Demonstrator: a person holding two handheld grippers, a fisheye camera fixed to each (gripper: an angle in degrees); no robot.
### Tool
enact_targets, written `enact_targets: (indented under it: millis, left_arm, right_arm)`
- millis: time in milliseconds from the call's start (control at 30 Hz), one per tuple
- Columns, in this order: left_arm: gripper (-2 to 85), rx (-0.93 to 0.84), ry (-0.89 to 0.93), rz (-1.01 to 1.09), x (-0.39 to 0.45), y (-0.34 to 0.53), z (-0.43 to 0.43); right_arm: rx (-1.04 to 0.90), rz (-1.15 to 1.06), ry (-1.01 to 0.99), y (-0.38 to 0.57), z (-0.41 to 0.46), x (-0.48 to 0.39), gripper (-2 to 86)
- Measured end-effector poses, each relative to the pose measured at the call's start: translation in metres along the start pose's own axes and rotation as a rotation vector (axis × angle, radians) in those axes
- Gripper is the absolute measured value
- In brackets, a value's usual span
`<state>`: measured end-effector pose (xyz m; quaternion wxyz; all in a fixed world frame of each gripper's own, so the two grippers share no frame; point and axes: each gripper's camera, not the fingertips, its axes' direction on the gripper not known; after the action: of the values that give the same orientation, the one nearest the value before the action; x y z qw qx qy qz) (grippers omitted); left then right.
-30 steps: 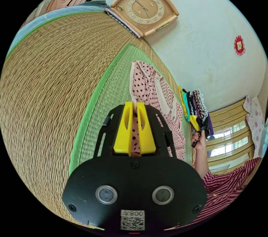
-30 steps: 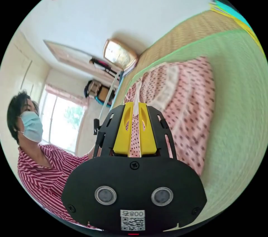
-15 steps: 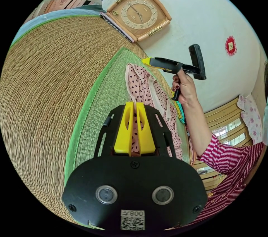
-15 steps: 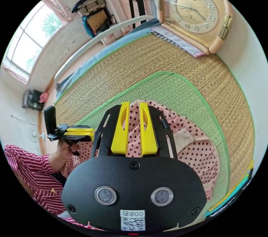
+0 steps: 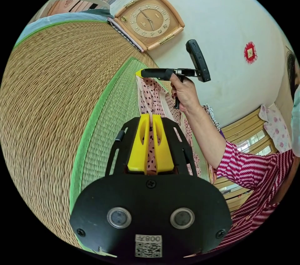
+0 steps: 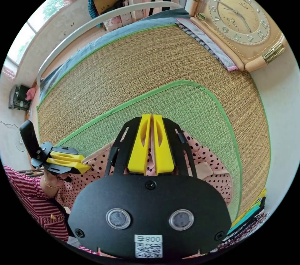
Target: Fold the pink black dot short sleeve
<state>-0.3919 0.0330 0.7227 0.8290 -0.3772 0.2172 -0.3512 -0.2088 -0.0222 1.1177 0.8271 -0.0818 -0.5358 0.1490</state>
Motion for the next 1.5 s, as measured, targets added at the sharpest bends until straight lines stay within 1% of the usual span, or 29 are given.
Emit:
enact_targets:
  millis: [233, 367, 500, 600, 767, 867, 1000, 1200, 1267, 1333, 1400, 1433, 1500]
  left_arm:
    - [1.2, -0.002, -0.053, 0.14, 0.03, 0.011, -0.001]
    - [1.2, -0.061, -0.075, 0.249, 0.054, 0.018, 0.011]
    - [1.3, -0.153, -0.121, 0.353, 0.078, 0.028, 0.032]
    - [1.4, -0.212, -0.136, 0.394, 0.088, 0.036, 0.048]
    - [1.9, -0.294, -0.19, 0.426, 0.095, 0.048, 0.071]
    - [2.4, -0.312, -0.185, 0.425, 0.096, 0.054, 0.079]
    - [3.4, -0.386, -0.192, 0.423, 0.096, 0.062, 0.097]
    - [4.1, -0.382, -0.242, 0.447, 0.103, 0.073, 0.105]
    - [4.4, -0.378, -0.254, 0.452, 0.105, 0.076, 0.106]
    - [5.0, -0.361, -0.226, 0.447, 0.106, 0.078, 0.106]
    - [6.4, -0.285, -0.16, 0.42, 0.105, 0.08, 0.097]
    - [6.7, -0.266, -0.156, 0.414, 0.105, 0.08, 0.094]
    - [7.2, -0.238, -0.234, 0.407, 0.104, 0.083, 0.093]
  right_arm:
    - [0.187, 0.112, -0.175, 0.051, -0.02, 0.057, 1.2]
    - [0.269, 0.208, -0.272, 0.1, -0.023, 0.101, 1.1]
    - [0.278, 0.275, -0.302, 0.138, -0.014, 0.132, 1.1]
    - [0.266, 0.324, -0.323, 0.159, -0.002, 0.153, 1.1]
    - [0.214, 0.359, -0.342, 0.177, 0.023, 0.176, 1.1]
    - [0.2, 0.367, -0.351, 0.184, 0.03, 0.185, 1.3]
    - [0.206, 0.378, -0.365, 0.193, 0.03, 0.196, 1.4]
    - [0.255, 0.38, -0.367, 0.213, 0.01, 0.202, 1.2]
    - [0.221, 0.339, -0.389, 0.214, 0.011, 0.194, 0.8]
    - [0.178, 0.315, -0.39, 0.212, 0.017, 0.188, 0.5]
    - [0.149, 0.312, -0.383, 0.211, 0.024, 0.186, 0.3]
    - [0.147, 0.315, -0.396, 0.211, 0.027, 0.187, 0.2]
    - [0.155, 0.313, -0.432, 0.211, 0.028, 0.189, 0.2]
